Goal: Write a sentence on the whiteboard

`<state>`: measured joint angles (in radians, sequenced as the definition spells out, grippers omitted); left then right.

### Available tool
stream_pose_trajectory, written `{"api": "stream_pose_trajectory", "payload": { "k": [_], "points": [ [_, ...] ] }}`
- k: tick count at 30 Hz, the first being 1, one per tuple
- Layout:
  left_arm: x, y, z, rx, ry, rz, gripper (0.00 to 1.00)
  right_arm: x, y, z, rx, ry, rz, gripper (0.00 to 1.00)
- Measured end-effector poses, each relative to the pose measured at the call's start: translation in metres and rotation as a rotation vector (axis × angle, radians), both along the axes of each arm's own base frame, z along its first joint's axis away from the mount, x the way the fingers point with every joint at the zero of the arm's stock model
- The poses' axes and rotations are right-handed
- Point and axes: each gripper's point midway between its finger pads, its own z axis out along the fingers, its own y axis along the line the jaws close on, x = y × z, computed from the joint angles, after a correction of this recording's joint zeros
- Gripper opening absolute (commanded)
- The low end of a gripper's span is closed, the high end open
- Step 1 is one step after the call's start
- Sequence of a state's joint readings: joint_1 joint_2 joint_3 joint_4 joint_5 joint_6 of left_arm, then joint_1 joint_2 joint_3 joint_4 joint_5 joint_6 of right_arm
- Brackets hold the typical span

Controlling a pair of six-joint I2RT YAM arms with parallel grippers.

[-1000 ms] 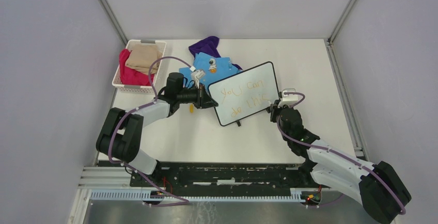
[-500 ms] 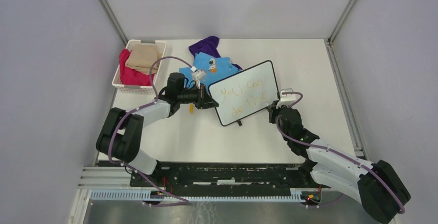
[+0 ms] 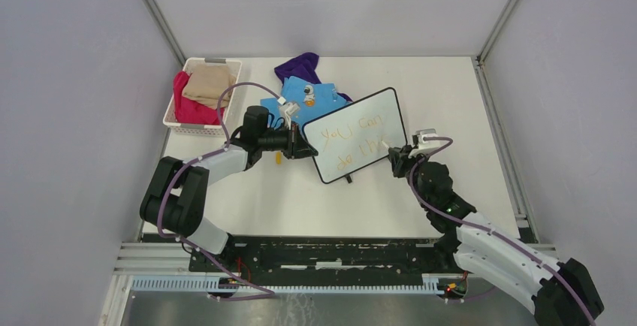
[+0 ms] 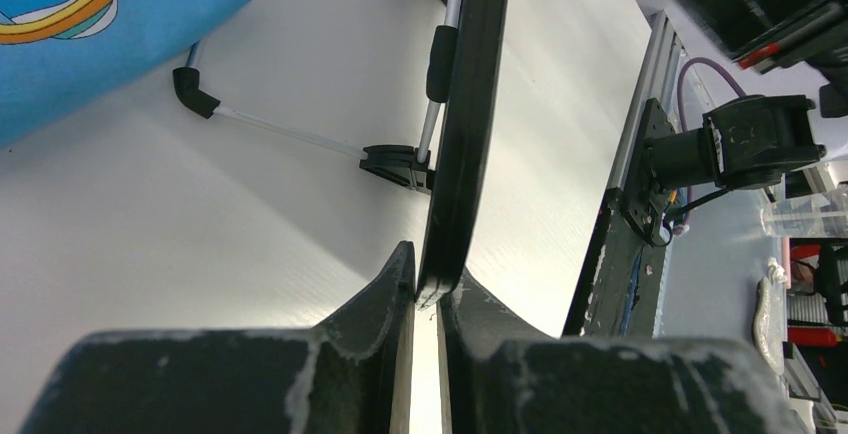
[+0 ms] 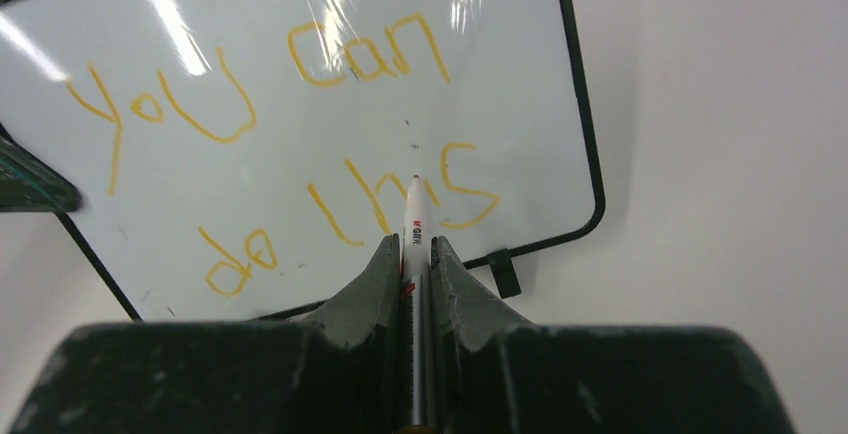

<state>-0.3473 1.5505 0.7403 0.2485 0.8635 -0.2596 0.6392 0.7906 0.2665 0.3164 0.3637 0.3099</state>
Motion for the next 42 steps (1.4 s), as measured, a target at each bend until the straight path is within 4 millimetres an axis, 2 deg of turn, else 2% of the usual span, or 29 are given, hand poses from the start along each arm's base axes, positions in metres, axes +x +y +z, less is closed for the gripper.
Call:
{"api": "stream_pose_trajectory", "payload": {
  "k": [4,8,17,26,33,42],
  "points": [
    [0.0,0.0,0.0,0.001,0.002,0.001,0.02,-0.004,-0.002,0.031,0.052,-0.091,0.008,0.0],
    [0.0,0.0,0.0,0.003,0.004,0.002,0.02,-0.006,-0.001,0.038,0.044,-0.117,0.033,0.0],
    [0.0,0.001,-0.001,0.007,0.01,0.005,0.02,-0.013,0.025,0.009,-0.051,-0.05,0.167,0.0],
    [0.001,0.0,-0.001,0.011,0.018,0.005,0.02,-0.025,0.059,0.004,-0.128,-0.044,0.296,0.0],
    [0.001,0.0,0.0,0.012,0.017,0.005,0.02,-0.023,0.059,-0.009,-0.164,-0.007,0.283,0.0],
    [0.0,0.0,-0.001,0.012,0.019,0.005,0.02,-0.017,0.056,-0.014,-0.183,0.003,0.244,0.0]
  ]
}}
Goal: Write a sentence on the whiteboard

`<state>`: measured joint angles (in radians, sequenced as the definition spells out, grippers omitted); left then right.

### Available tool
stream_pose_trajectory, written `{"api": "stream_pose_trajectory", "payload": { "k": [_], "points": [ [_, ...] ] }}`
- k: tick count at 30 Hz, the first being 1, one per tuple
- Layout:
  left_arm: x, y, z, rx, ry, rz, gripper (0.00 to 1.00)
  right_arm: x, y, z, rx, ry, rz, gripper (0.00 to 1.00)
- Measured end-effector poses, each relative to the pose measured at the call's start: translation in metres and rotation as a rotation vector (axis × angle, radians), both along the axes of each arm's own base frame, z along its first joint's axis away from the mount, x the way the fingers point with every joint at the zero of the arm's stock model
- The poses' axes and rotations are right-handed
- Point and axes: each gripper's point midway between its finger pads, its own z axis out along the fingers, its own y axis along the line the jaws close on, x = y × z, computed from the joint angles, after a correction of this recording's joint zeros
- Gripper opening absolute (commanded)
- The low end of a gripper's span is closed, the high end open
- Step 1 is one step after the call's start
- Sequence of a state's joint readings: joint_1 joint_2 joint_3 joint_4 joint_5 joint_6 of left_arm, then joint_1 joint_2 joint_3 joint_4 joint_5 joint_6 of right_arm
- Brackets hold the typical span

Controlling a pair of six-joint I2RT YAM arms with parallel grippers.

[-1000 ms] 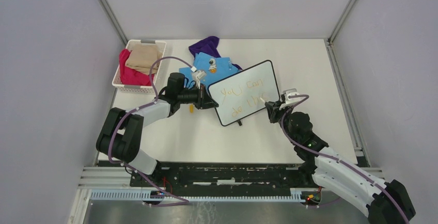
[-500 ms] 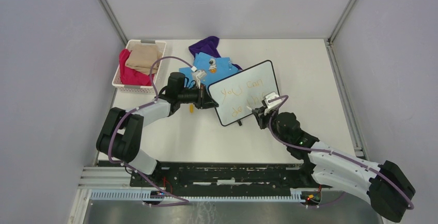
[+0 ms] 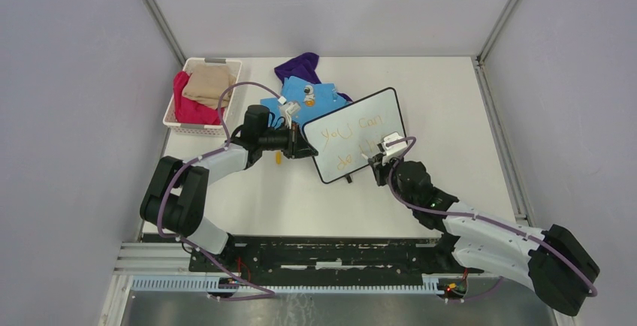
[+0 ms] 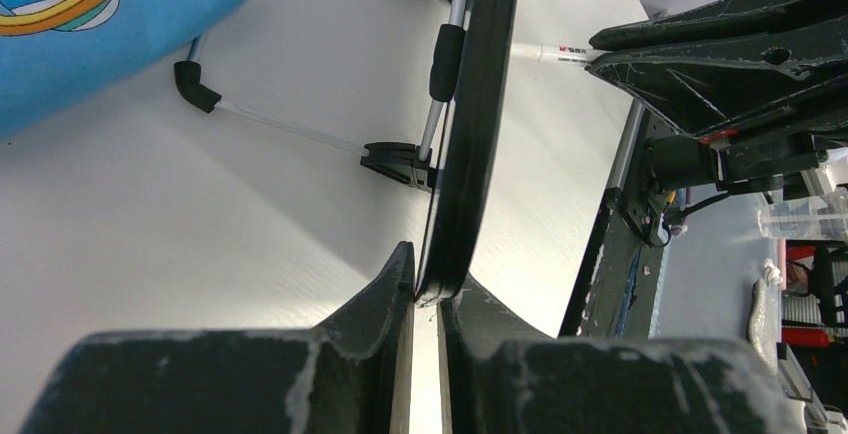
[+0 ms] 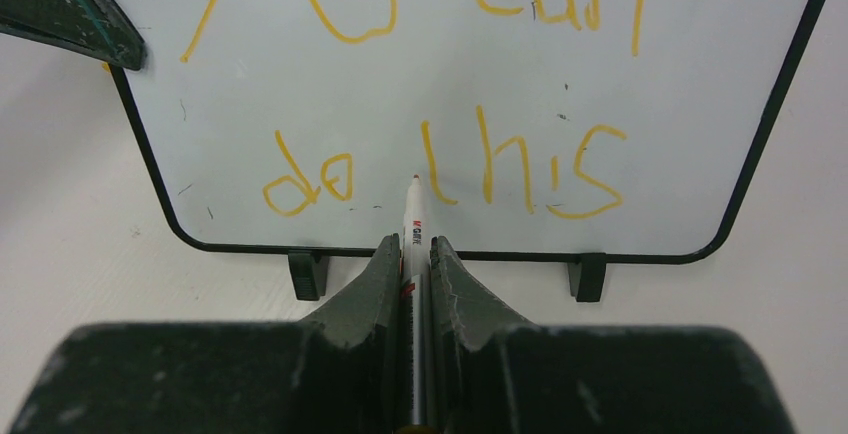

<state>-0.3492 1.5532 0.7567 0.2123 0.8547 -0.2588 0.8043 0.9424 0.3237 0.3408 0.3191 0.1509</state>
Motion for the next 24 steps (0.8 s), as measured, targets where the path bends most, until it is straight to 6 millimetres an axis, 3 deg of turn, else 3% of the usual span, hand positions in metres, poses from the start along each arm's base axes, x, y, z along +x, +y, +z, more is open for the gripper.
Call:
{"api": "stream_pose_trajectory", "payload": {
  "k": [24],
  "points": [
    [0.0002,0.0,0.0002,0.001,0.0,0.0,0.02,0.0073,-0.0015,-0.0054,-0.01,-0.002,-0.037,0.0]
  ]
}}
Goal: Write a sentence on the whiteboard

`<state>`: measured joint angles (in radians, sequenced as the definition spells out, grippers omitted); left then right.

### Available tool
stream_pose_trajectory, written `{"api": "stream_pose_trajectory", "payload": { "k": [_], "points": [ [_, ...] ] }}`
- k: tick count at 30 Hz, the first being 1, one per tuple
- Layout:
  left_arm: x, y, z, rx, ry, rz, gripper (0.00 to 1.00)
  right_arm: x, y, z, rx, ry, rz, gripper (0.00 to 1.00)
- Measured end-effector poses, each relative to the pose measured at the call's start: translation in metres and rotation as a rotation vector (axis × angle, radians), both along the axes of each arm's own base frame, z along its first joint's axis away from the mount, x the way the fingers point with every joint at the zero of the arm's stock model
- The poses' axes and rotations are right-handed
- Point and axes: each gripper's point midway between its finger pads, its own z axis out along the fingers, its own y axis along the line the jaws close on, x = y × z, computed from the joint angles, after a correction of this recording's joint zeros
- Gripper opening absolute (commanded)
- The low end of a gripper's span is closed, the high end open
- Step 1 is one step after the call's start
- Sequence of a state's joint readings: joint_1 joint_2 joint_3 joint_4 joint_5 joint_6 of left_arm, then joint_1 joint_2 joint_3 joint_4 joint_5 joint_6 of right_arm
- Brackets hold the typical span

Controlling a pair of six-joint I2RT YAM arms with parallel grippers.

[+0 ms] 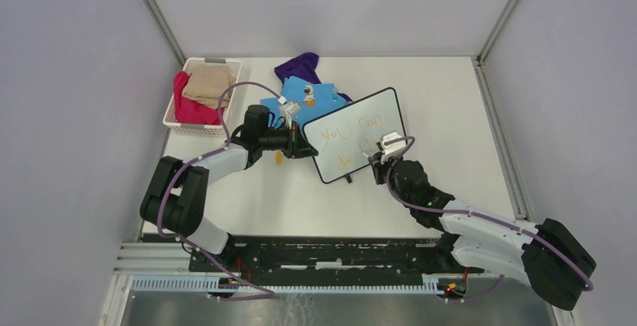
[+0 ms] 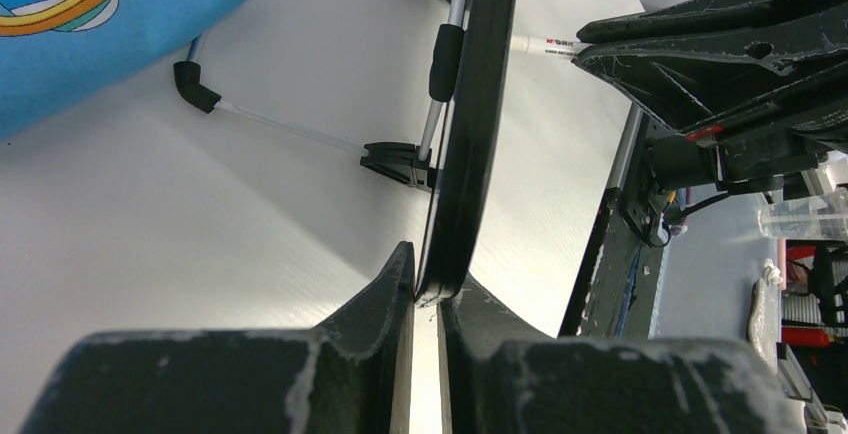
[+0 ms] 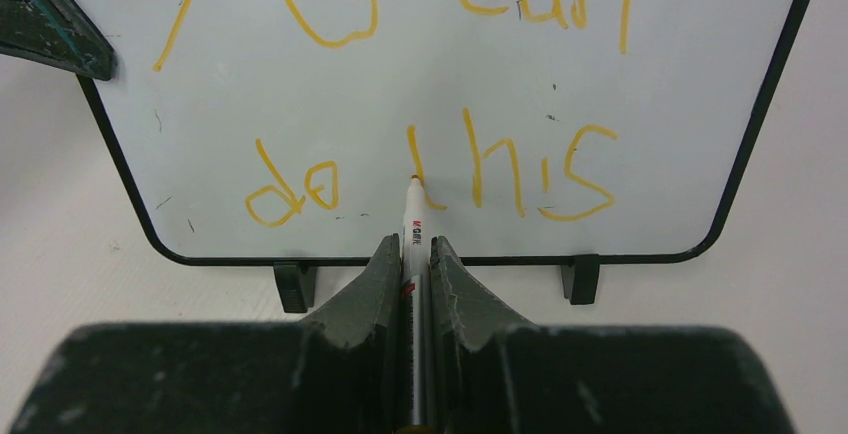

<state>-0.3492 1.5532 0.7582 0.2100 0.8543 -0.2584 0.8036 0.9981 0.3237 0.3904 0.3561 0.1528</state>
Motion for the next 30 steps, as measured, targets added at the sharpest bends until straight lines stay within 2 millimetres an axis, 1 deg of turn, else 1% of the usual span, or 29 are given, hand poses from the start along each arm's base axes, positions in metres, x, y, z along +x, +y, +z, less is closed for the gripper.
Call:
{"api": "stream_pose_trajectory", "payload": {
  "k": [14,16,21,23,30],
  "points": [
    [0.001,0.0,0.0,0.002,-0.001,0.004,0.02,0.007,-0.016,0.003,0.003,-0.008,-0.076,0.0],
    [0.001,0.0,0.0,0.002,0.0,0.003,0.02,0.007,-0.017,0.008,0.012,-0.017,-0.078,0.0],
    [0.001,0.0,0.0,0.003,0.001,0.004,0.02,0.006,-0.022,0.032,0.068,-0.074,-0.095,0.0],
    [0.001,0.0,0.0,0.003,0.001,0.004,0.02,0.007,-0.027,0.04,0.086,-0.095,-0.114,0.0],
    [0.001,0.0,0.0,0.004,0.001,0.005,0.02,0.015,-0.049,0.054,0.146,-0.126,-0.222,0.0]
  ]
}}
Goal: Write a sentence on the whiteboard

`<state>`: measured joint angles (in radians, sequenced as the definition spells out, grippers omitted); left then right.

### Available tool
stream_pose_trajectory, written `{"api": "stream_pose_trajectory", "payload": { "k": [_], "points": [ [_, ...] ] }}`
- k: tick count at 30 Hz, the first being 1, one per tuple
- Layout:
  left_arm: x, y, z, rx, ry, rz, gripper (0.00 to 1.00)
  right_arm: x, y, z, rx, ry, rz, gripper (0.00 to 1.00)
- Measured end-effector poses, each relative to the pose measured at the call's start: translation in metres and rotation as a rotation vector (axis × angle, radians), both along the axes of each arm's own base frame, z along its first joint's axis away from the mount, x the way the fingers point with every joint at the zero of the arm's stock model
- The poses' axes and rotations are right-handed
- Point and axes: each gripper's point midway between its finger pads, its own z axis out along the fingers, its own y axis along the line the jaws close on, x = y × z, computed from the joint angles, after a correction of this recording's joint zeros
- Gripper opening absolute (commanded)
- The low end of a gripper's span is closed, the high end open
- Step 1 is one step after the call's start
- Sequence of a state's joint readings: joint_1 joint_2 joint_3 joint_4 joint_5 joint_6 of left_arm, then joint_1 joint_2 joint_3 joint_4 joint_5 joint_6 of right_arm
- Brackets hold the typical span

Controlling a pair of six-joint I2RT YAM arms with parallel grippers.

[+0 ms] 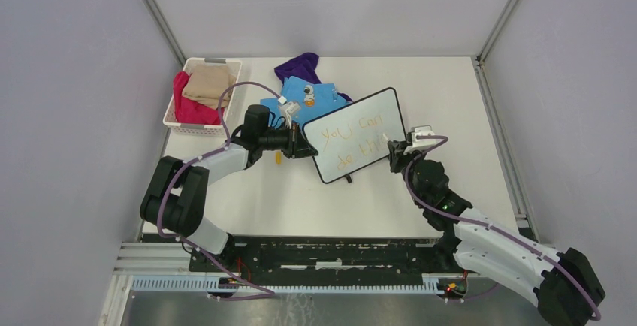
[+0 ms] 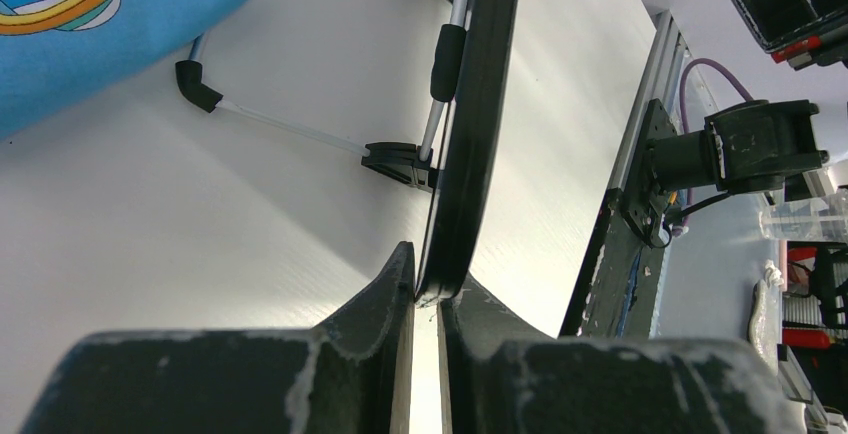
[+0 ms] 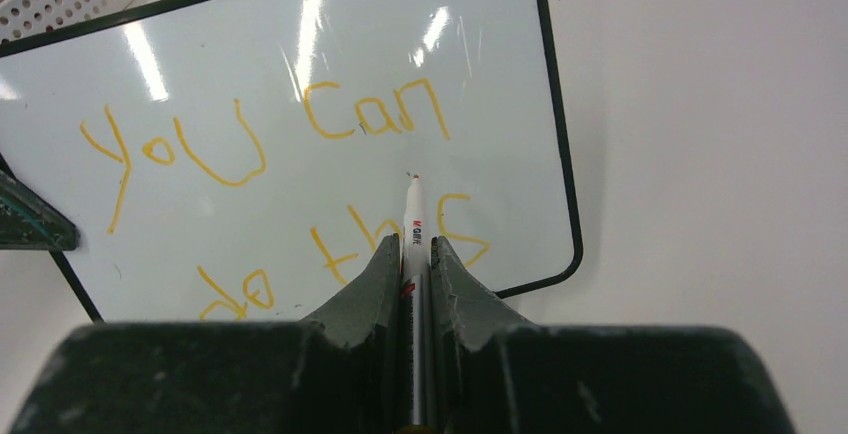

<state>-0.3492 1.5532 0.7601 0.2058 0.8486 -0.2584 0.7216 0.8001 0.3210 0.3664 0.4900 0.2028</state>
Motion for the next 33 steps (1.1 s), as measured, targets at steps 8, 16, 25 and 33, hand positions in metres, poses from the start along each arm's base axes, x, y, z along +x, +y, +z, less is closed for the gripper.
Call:
{"api": "stream_pose_trajectory", "payload": {
  "k": [8,16,25,33],
  "points": [
    [0.0,0.0,0.0,0.0,0.001,0.0,0.02,0.007,-0.003,-0.003,0.045,0.014,-0.026,0.0],
    [0.0,0.0,0.0,0.001,0.002,0.0,0.02,0.01,0.003,-0.021,0.036,0.069,0.001,0.0],
    [0.0,0.0,0.0,0.001,0.002,0.0,0.02,0.011,0.005,-0.028,0.04,0.092,0.014,0.0],
    [0.0,0.0,0.0,0.001,0.002,0.0,0.02,0.014,0.004,-0.032,0.038,0.103,0.011,0.0]
  ]
}}
